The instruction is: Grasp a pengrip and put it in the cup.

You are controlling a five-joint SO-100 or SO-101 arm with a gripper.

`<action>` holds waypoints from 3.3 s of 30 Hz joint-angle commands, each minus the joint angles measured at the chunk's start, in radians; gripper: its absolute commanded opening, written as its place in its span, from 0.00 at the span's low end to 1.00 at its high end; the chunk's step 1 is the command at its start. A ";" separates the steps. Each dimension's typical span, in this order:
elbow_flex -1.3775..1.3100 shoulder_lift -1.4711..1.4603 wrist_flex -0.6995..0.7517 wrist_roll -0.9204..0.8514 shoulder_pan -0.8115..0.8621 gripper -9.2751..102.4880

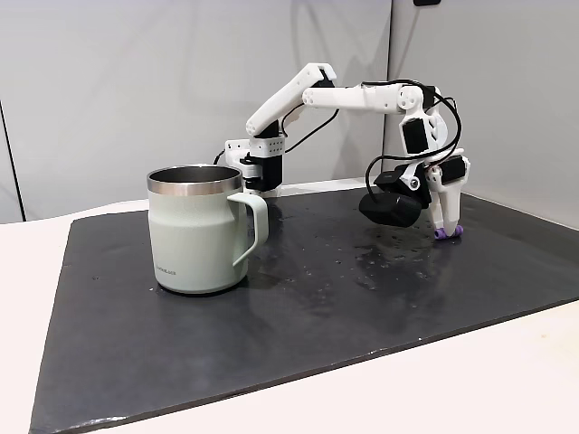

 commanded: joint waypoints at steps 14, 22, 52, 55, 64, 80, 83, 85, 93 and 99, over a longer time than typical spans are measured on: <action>-0.170 0.193 0.138 -0.074 0.003 0.08; -0.193 0.380 0.245 -0.170 0.064 0.08; 0.086 0.916 0.419 -0.466 0.655 0.08; 0.078 0.920 0.426 -0.499 0.723 0.08; 0.046 0.859 0.345 -0.583 0.907 0.08; -0.195 0.538 0.282 -0.594 0.923 0.08; -0.190 0.525 0.281 -0.594 0.922 0.08; -0.187 0.523 0.281 -0.594 0.925 0.08; -0.222 0.554 0.357 -0.626 0.950 0.33; -0.284 0.555 0.431 -0.618 0.956 0.38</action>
